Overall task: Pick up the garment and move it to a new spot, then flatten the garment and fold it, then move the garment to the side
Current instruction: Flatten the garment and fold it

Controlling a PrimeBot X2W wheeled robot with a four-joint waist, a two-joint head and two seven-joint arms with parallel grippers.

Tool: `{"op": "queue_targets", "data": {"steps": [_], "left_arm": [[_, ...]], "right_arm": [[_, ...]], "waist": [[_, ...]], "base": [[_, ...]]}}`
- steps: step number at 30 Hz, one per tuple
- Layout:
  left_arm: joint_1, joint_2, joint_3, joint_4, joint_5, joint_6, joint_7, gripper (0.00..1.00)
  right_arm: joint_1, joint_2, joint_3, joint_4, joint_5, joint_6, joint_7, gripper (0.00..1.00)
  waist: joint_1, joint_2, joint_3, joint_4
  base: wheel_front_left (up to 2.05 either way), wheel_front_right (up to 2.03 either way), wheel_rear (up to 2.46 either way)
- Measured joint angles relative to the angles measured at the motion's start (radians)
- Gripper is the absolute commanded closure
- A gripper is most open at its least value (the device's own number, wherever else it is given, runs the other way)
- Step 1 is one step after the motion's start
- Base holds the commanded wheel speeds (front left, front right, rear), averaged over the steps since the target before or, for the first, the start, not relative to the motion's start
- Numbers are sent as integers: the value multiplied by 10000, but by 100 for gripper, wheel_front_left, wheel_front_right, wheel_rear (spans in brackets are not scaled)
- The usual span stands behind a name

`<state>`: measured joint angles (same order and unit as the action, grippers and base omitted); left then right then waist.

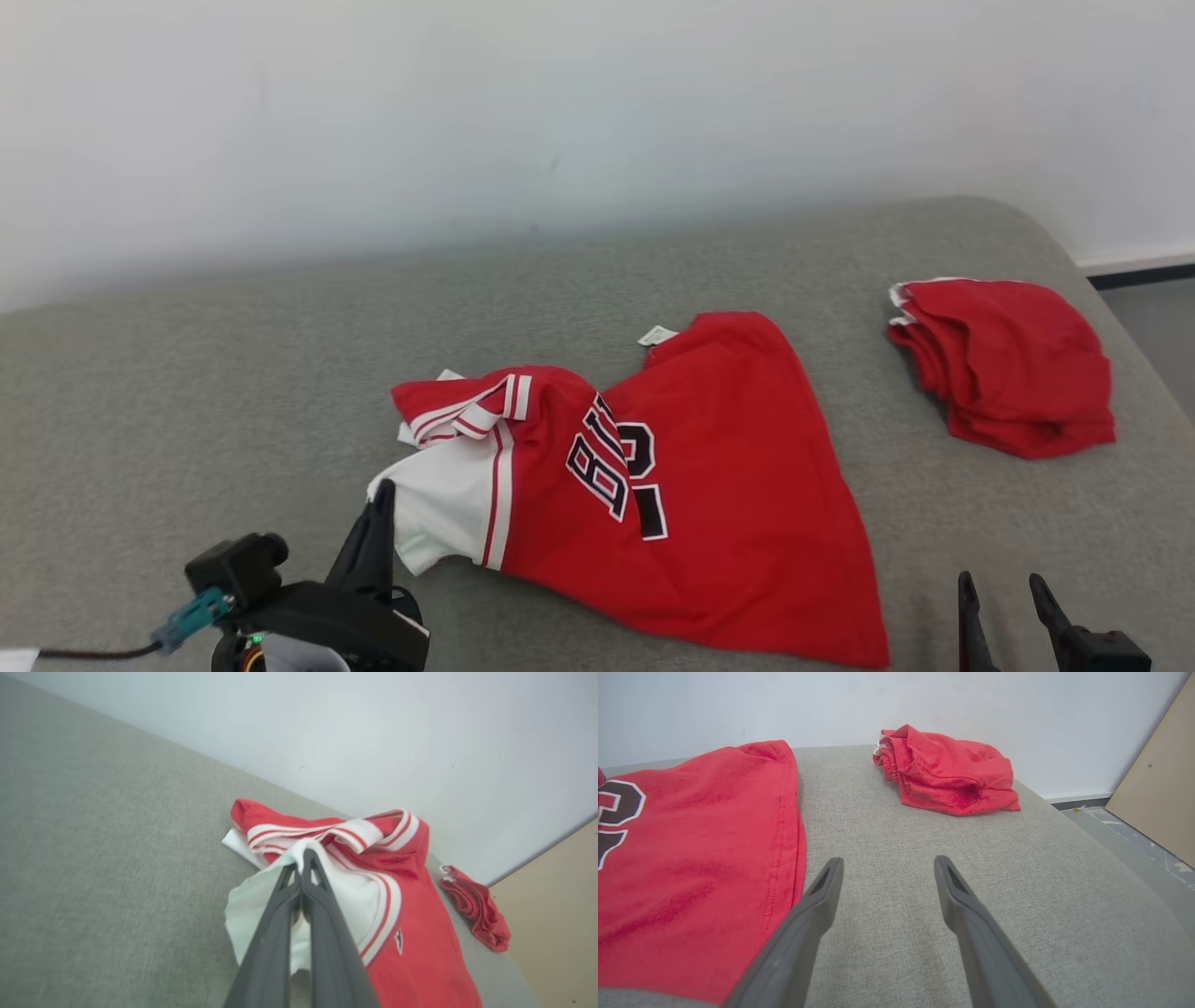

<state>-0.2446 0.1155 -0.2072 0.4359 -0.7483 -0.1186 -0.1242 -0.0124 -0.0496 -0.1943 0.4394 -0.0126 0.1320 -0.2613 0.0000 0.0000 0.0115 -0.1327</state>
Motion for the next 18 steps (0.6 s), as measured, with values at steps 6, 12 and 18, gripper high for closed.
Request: {"op": "queue_targets", "data": {"steps": [6, 12, 18], "left_arm": [[1132, 127, 272, -2220, 186, 811, -326, 100], [2913, -10, 512, -4585, 305, 2433, -6, 100], [4324, -151, -33, -5582, 391, 3490, 1012, 24]], "right_arm": [[126, 0, 0, 59, 125, 0, 2, 0], [102, 2, 69, 94, 242, 0, 0, 0], [39, 4, 140, 150, 303, 0, 2, 0]], "waist": [[0, 0, -99, 747], [-1, -1, -158, 1480], [-1, -1, -80, 2003]], "base": [[0, 0, 0], [0, 0, 0], [0, 0, 0]]}}
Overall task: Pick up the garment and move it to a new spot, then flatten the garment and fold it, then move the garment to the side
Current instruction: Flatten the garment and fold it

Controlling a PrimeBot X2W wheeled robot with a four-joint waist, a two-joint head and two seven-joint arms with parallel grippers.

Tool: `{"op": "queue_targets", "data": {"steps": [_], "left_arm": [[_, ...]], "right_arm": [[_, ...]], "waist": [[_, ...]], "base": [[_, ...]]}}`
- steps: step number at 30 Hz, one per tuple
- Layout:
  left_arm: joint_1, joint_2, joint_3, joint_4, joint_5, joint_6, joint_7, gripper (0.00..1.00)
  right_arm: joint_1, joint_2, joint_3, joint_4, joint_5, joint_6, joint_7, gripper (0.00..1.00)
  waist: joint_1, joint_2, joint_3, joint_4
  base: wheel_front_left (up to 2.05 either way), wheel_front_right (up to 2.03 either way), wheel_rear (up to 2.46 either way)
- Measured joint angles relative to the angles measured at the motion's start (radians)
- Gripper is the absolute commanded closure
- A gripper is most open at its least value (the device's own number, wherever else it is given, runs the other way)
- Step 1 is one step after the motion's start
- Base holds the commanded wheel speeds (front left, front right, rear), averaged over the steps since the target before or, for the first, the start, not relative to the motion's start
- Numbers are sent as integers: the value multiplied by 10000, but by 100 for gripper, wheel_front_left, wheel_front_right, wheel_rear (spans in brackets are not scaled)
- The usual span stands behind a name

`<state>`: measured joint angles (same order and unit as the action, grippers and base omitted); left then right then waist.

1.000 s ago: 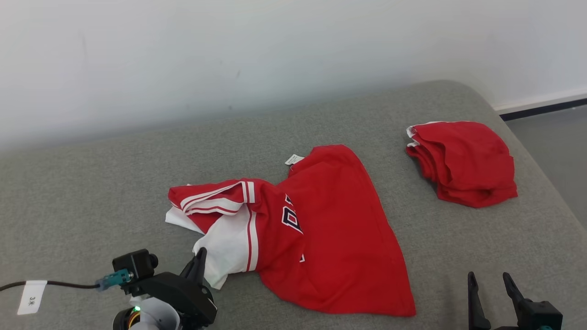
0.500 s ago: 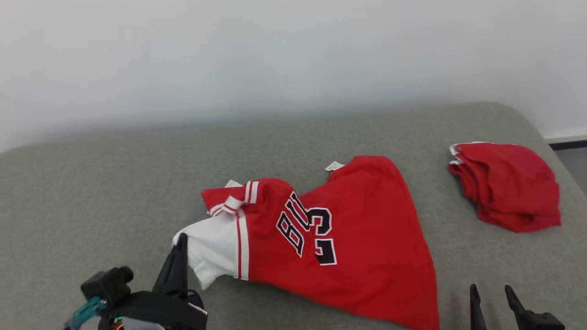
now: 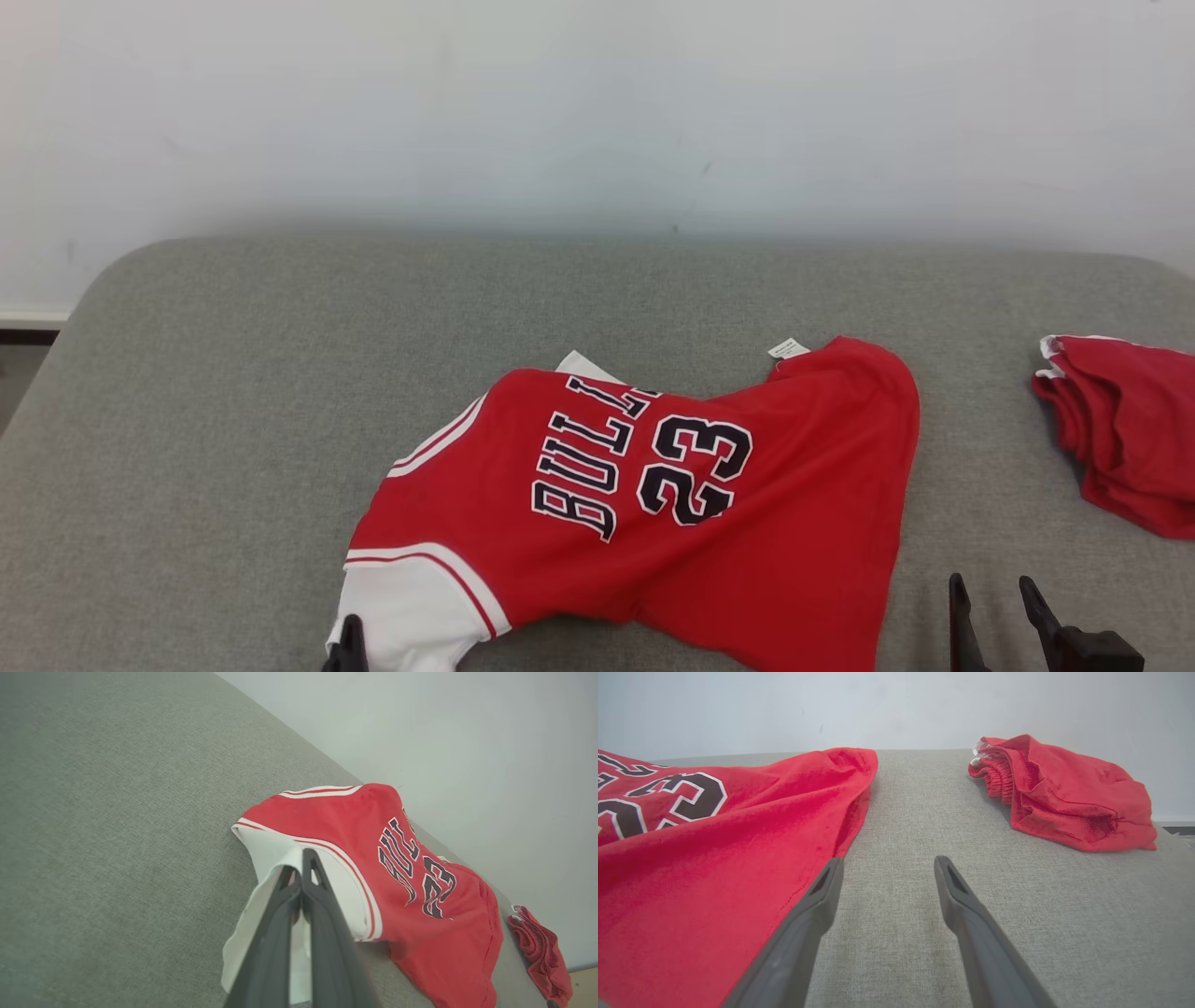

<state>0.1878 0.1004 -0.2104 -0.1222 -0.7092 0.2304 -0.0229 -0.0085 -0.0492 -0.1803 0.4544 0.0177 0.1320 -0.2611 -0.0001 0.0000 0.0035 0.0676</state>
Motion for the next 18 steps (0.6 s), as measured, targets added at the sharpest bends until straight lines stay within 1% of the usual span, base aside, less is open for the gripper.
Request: {"op": "queue_targets", "data": {"steps": [1, 6, 10, 13, 14, 18], "left_arm": [[54, 67, 10, -81, 128, 77, -6, 0], [188, 502, 228, -497, 792, 410, -328, 0], [359, 817, 585, -890, 1135, 606, -750, 0], [381, 1012, 746, -926, 1141, 596, -757, 0], [386, 1156, 706, -834, 1198, 508, -711, 0], [384, 1365, 516, -48, 1250, 305, -520, 0]], "right_arm": [[-35, -2, 23, 13, 2, 0, -2, 0], [-146, 0, 261, 84, 88, 0, 0, 0], [-197, -4, 334, 59, 174, 0, 0, 0], [-193, -4, 359, 35, 182, 0, 0, 0], [-192, -6, 405, 36, 211, 0, 0, 0], [-189, 2, 589, -107, 368, 0, 0, 0]], "waist": [[0, 0, 47, 40], [1, 1, 269, 92], [1, 1, 344, -85], [1, 1, 390, -239], [1, 1, 404, -293], [1, 0, 513, -483]], "base": [[0, 0, 0], [0, 0, 0], [0, 0, 0], [0, 0, 0], [0, 0, 0], [0, 0, 0]]}}
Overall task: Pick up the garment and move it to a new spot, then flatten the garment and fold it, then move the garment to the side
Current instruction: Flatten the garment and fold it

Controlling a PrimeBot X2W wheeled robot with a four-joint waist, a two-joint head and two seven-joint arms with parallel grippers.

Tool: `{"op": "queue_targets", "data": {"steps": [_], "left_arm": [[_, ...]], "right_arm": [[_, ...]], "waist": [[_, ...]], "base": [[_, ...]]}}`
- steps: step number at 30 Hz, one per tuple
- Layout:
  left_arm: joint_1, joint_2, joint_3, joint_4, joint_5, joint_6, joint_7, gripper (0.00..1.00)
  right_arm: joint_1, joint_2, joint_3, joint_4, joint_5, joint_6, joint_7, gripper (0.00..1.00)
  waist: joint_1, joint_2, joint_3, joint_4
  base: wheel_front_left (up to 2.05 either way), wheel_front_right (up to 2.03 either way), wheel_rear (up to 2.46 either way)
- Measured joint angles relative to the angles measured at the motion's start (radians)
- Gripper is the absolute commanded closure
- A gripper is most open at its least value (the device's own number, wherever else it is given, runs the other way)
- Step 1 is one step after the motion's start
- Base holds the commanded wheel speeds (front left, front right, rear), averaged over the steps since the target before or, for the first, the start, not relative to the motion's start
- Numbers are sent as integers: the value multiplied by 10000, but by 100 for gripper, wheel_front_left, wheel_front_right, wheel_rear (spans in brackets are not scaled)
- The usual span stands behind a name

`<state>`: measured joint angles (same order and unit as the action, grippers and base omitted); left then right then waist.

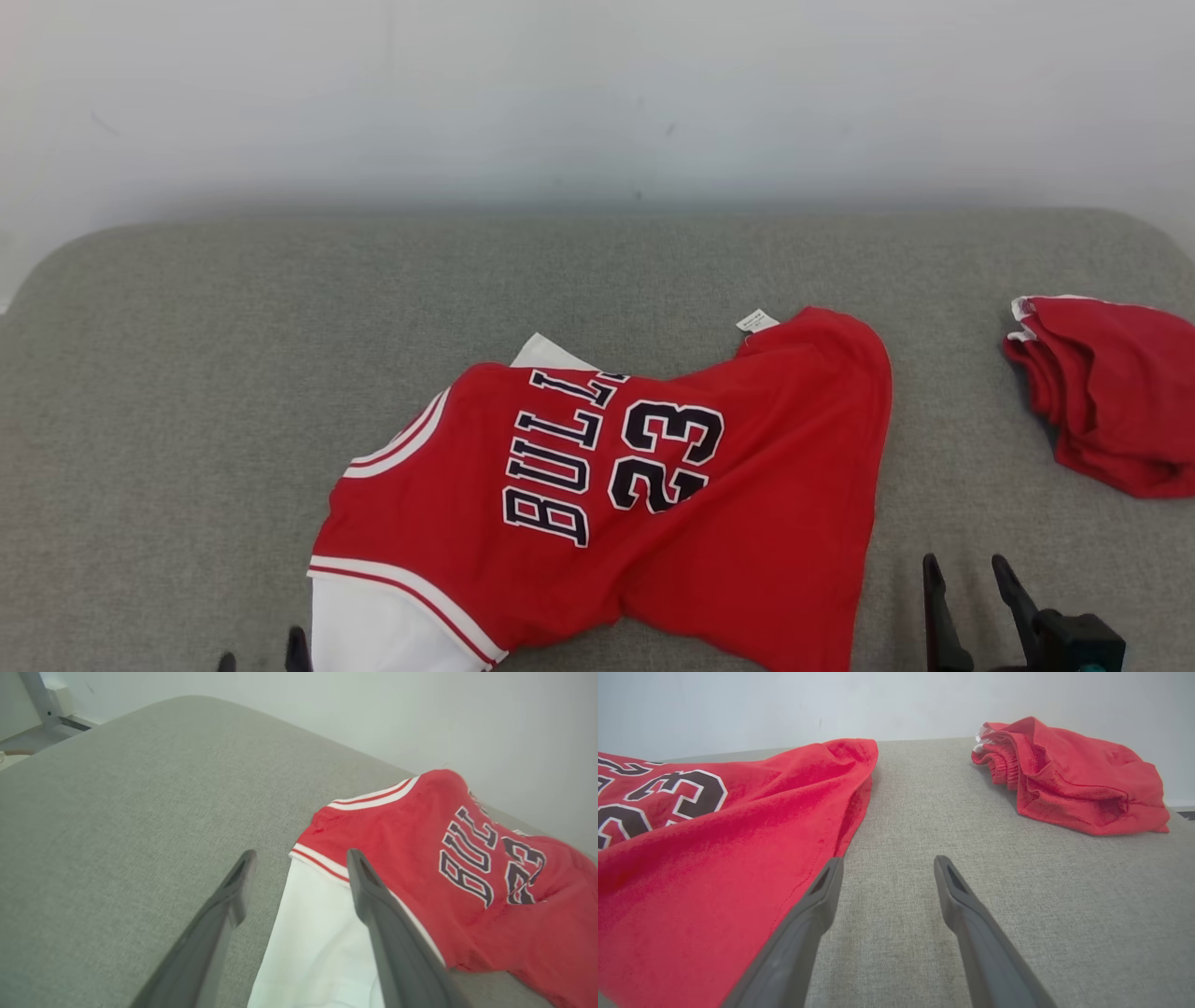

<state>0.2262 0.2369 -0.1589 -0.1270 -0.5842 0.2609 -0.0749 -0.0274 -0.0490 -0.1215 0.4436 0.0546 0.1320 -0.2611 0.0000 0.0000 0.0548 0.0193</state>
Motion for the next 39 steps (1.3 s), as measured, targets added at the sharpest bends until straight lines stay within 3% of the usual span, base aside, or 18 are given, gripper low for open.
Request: {"op": "queue_targets", "data": {"steps": [3, 8, 19, 20, 21, 22, 23, 31, 39], "left_arm": [[-14, -4, -174, 750, -115, -242, 163, 0], [-15, -15, -349, 1875, -151, -134, 502, 0], [-12, -119, -602, 2531, -324, -58, 1118, 1], [-33, -128, -614, 2583, -336, -75, 1120, 11], [-80, -159, -617, 2650, -372, -115, 1120, 42], [-147, -176, -648, 2738, -393, -155, 1124, 61], [-238, -190, -681, 2823, -399, -194, 1126, 100], [-791, -249, -884, 3033, -339, -685, 591, 100], [-1126, 4, -617, 1354, -94, -648, 4, 100]], "right_arm": [[-18, -2, 38, -460, 54, 0, 0, 0], [-27, -4, 35, -777, 54, 0, 0, 0], [-41, -6, -36, -863, -21, 0, 0, 0], [-50, -6, -38, -865, -23, 0, 0, 0], [-57, -4, -35, -869, -25, 0, 0, 0], [-63, -6, -25, -872, -27, 0, 0, 0], [-72, -6, -10, -872, -27, 0, 0, 0], [-70, -4, 67, -909, -29, 0, -2, 0], [-35, -4, 82, -922, -35, 0, 0, 0]], "waist": [[1, 0, 199, -101], [1, 0, 591, -289], [1, 0, 883, -488], [0, 0, 883, -481], [0, 0, 885, -471], [0, 0, 885, -460], [0, 0, 886, -452], [0, 0, 870, -401], [1, 0, 828, -280]], "base": [[0, 0, 0], [0, 0, 0], [0, 0, 0], [0, 0, 0], [0, 0, 0], [0, 0, 0], [0, 0, 0], [0, 0, 0], [0, 0, 0]]}}
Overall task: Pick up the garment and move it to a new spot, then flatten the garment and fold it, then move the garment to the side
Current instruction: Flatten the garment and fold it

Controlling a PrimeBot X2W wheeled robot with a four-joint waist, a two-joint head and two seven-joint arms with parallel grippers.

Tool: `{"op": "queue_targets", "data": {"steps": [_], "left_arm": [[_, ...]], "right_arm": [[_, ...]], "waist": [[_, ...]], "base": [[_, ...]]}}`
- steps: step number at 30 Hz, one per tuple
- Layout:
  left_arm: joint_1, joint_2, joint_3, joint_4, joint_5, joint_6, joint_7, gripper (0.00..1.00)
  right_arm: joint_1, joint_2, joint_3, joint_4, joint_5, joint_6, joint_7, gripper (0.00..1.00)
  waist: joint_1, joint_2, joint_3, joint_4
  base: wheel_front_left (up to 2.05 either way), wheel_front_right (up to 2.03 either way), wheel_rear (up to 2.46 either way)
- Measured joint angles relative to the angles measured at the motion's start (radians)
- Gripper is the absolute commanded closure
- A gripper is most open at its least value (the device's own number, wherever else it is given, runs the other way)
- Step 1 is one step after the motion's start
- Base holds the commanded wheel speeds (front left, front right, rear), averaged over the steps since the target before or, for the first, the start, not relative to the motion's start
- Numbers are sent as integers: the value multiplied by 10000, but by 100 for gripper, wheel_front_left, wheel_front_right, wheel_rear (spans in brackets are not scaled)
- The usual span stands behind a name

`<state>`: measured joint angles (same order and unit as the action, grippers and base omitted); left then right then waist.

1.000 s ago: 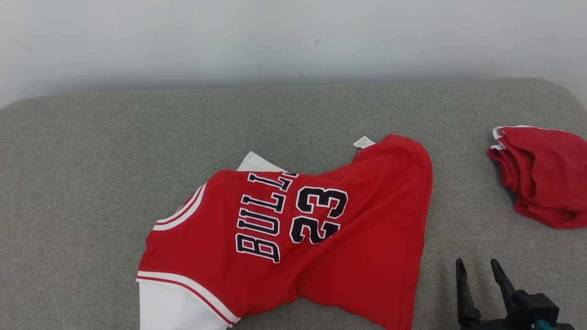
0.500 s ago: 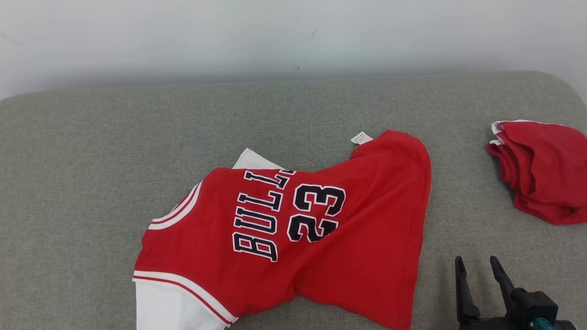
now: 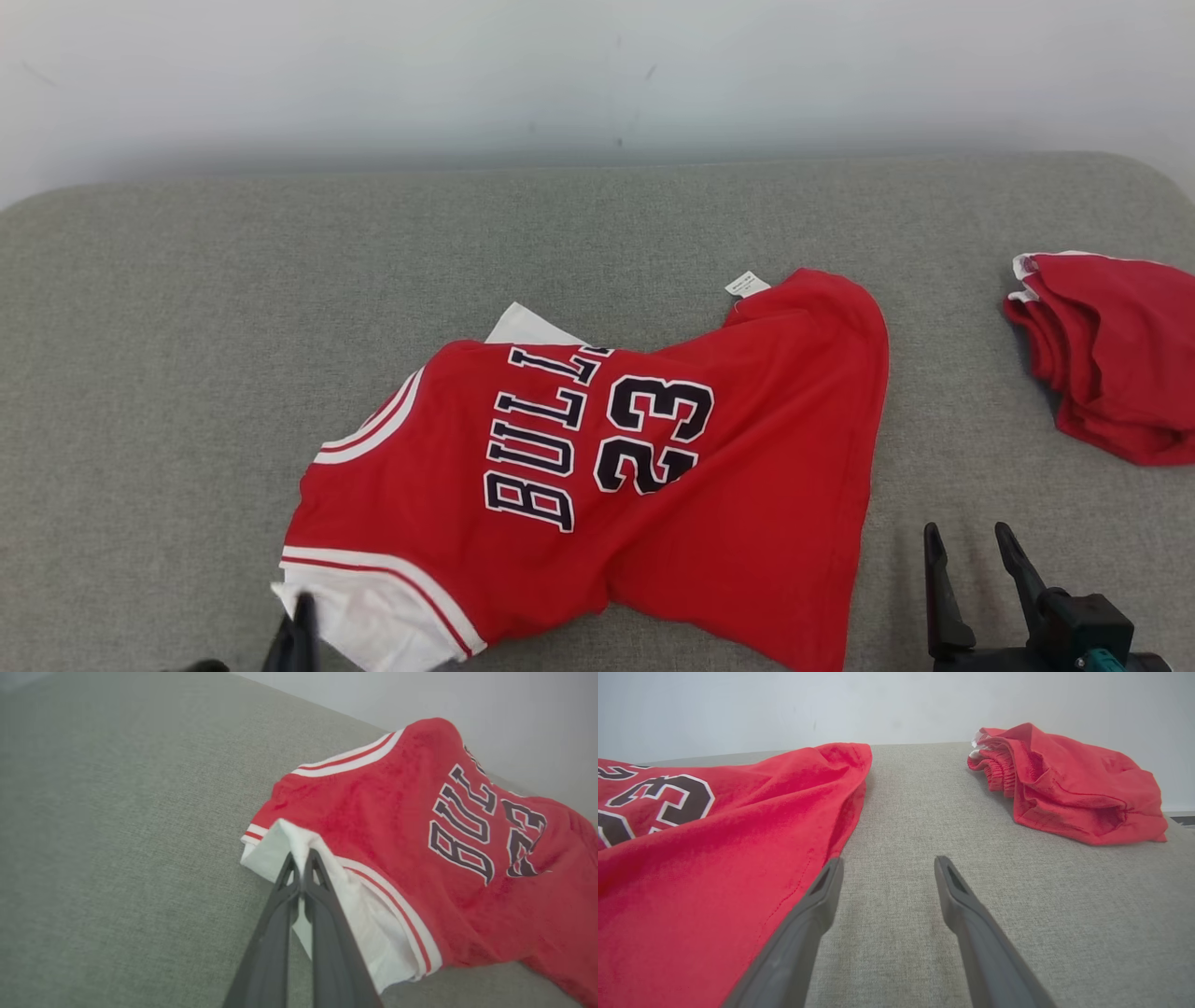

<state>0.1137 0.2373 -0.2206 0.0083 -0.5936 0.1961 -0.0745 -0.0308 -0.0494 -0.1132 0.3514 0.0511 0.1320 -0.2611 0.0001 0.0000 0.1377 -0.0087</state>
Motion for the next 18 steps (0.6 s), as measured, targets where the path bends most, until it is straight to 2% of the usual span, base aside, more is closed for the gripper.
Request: {"op": "queue_targets", "data": {"steps": [6, 14, 18], "left_arm": [[-27, 311, 153, -1057, 121, 313, 255, 100], [126, 512, 305, -1641, 132, 612, 558, 100], [142, 512, 284, -1712, 148, 683, 589, 100]], "right_arm": [[-7, -2, 303, 111, 121, 0, 0, 0], [232, 6, 2123, 596, 1258, 0, 0, 0], [658, 4, 2504, 639, 1664, 0, 0, 0]], "waist": [[0, 0, 25, -1], [0, 0, 42, -20], [0, 0, 5, 56]], "base": [[0, 0, 0], [0, 0, 0], [0, 0, 0]]}}
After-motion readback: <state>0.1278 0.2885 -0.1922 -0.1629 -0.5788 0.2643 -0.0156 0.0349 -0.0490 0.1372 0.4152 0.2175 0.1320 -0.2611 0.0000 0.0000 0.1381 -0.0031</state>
